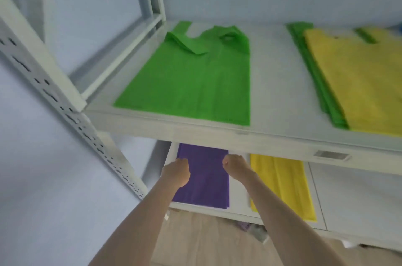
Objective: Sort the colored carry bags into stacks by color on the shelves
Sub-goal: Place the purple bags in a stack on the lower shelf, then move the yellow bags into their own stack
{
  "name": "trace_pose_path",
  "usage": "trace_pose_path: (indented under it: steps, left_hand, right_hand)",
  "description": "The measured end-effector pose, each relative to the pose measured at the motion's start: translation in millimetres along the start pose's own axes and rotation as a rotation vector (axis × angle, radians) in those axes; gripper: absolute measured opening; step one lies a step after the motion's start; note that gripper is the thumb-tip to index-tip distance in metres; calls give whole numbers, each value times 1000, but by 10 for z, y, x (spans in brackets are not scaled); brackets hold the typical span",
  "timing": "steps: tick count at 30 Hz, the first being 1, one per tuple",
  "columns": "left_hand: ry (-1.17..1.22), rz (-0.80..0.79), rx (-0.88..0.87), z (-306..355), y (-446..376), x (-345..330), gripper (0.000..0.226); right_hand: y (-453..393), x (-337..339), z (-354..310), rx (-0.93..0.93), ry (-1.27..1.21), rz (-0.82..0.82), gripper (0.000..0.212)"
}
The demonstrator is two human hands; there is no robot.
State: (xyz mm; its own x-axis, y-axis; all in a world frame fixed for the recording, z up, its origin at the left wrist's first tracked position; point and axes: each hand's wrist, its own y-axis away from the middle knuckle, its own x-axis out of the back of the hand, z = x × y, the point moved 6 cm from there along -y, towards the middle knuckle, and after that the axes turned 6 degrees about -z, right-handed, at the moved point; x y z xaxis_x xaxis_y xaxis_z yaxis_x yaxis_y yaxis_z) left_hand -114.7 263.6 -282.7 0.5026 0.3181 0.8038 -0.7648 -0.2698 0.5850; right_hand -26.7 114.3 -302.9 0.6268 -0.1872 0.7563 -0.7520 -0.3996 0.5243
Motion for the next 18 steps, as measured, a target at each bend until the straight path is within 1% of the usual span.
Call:
trace_pose_path:
  steps: [5,7,10,13,16,18]
  left_hand:
    - [5,-125,-61,445,1004,337,33]
    - [-19,-139,-91,662,1346,515,36]
    - [-23,-88,-138,1031,1755,925,36]
    - [41,-21,-228,1451,1978,1323,35]
    - [106,30,-313,1875,2060,1635,24]
    - [194,73,-363,2123,2009,1819,12]
  right_hand:
    - [1179,509,86,-3,36,-53,36]
    - [1577,721,154,-3,21,-66,35]
    - [2057,1168,185,6,-7,-46,35]
    - [2378,1652,291,26,-44,-25,34]
    - [2508,2127,533,23,-131,11,32]
    - [2441,2514,729,1,-197,121,27]
